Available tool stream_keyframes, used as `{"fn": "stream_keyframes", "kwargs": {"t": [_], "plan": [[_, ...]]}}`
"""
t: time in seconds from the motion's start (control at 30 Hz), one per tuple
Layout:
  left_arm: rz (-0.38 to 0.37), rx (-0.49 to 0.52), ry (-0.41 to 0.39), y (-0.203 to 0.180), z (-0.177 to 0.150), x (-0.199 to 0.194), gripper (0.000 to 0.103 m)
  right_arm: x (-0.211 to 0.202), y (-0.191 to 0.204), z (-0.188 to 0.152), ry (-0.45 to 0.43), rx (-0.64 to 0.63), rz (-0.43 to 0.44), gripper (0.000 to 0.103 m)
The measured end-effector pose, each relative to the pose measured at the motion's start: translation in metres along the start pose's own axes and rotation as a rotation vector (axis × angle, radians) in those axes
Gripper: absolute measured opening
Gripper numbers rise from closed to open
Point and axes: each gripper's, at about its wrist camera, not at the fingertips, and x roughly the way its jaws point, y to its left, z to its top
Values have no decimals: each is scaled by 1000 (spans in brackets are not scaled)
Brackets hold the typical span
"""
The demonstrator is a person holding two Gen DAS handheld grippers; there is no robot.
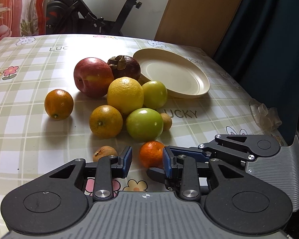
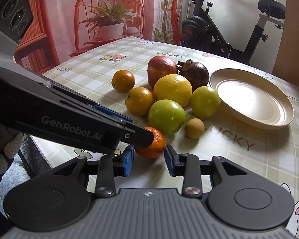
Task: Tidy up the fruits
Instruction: 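Grasp the small mandarin with the left tool, then carry the mandarin onto the cream plate and open the left tool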
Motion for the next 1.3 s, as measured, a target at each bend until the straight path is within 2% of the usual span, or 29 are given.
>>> {"fn": "stream_keyframes", "kwargs": {"t": [0.3, 0.5, 0.8, 1.0, 1.3], "plan": [[-19, -31, 27, 0, -2, 9, 36, 5, -1, 0, -3, 7, 7, 37], [-5, 1, 26, -6, -1, 10, 35, 7, 1, 1, -15, -2, -5, 41], [0, 26, 5, -15, 6, 1, 35, -4, -1, 8, -40, -7, -19, 40], [3, 79, -44, -27, 25, -12, 35, -20, -9, 25, -94, 21, -35, 40], [19, 137, -121, -36, 84, -13, 35, -22, -37, 72, -180, -3, -65, 40]]}}
